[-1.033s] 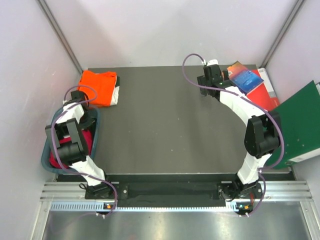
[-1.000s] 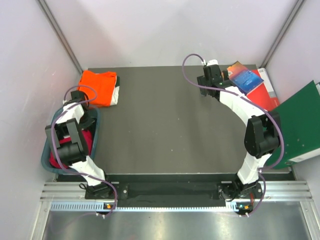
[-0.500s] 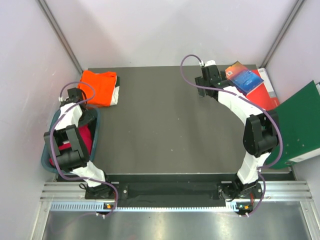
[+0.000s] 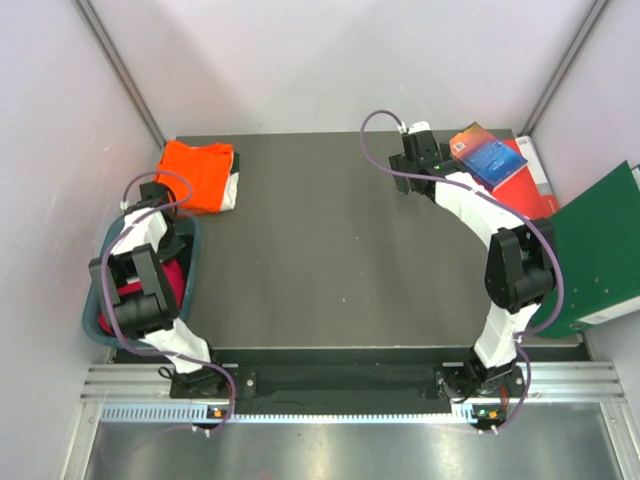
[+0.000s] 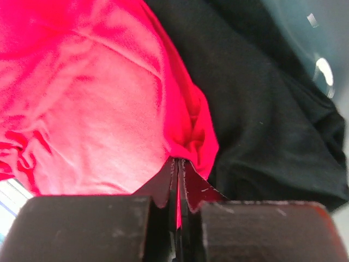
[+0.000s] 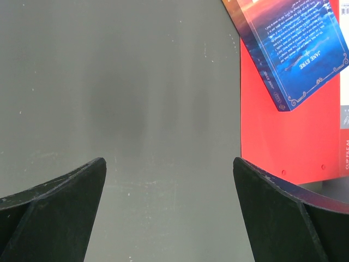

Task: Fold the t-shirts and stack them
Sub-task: Grab crumpled tshirt from bin with the left arm, then move the tshirt to the center of the board

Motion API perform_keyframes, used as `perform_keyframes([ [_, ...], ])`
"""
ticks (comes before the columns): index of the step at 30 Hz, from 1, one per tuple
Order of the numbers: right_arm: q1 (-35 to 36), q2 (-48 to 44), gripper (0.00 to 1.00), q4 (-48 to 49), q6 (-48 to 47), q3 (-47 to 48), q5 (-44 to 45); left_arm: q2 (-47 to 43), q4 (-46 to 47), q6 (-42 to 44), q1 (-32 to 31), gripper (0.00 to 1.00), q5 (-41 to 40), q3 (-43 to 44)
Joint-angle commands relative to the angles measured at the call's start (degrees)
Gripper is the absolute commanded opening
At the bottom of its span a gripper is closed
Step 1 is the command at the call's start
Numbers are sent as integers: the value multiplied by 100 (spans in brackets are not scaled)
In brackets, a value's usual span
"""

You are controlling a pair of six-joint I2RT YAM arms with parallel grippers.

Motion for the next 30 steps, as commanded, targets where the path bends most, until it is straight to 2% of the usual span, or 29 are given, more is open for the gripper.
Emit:
perform_keyframes([
  [1, 80, -23, 100, 48, 26, 99, -7, 257, -31, -167, 42, 0, -197, -103],
  [5, 80, -58, 100, 56, 17, 81, 11, -66, -50, -229, 42, 0, -127, 37],
  [10, 89, -49, 100, 56, 44, 64, -42, -1128, 197, -167, 42, 0, 101, 283],
  [15, 107, -14, 100, 48, 70, 55, -112, -1728, 407, -150, 24, 0, 276, 802],
  [20, 124, 21, 100, 74, 105, 81, -209, -1878, 504, -132, 33, 0, 1294, 1407],
  [23, 124, 30, 100, 83, 105, 72, -209, -1782, 794, -132, -11, 0, 2768, 1768],
  [26, 124, 30, 99, 83, 132, 55, -192, -1668, 1260, -281, -423, 0, 3633, 1945],
  [30, 115, 47, 100, 92, 202, 72, -121, -1334, 1638, -308, -1799, 0, 3696, 2173],
])
